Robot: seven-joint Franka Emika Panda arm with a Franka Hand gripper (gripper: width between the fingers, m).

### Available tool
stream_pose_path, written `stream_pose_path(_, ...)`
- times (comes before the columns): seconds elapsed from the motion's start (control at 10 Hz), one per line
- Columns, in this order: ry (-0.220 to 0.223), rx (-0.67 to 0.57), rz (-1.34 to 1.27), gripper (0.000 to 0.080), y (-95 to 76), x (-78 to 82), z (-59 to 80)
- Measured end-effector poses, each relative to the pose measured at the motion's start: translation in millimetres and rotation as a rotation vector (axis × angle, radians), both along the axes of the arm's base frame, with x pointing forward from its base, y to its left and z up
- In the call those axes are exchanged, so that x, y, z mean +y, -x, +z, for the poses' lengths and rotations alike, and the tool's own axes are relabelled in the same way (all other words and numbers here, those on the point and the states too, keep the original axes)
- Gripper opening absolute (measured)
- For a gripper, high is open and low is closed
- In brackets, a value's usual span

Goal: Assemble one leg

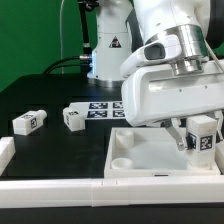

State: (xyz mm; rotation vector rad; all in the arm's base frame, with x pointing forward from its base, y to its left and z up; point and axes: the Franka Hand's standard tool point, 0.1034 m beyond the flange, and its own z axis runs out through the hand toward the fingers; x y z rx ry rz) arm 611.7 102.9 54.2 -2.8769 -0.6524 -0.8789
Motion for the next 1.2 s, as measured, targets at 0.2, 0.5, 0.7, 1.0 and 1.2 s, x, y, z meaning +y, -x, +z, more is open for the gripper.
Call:
stream_pose_path(0.2, 0.000, 0.001, 0.000, 0.0572, 0.2, 0.0, -0.5)
stream_pose_path(0.5, 0.000, 0.002, 0.000, 0.0645, 0.4, -0.1, -0.9)
stream_pose_path(0.7, 0.000, 0.002, 0.000, 0.0649, 0.5, -0.1, -1.1)
stream_pose_path(1.0, -0.001, 0.001, -0.026, 0.0649, 5.5, -1.4, 16.7)
stream_pose_path(1.2, 0.004, 0.012, -0.024, 0.0649, 2.2, -3.5, 26.0)
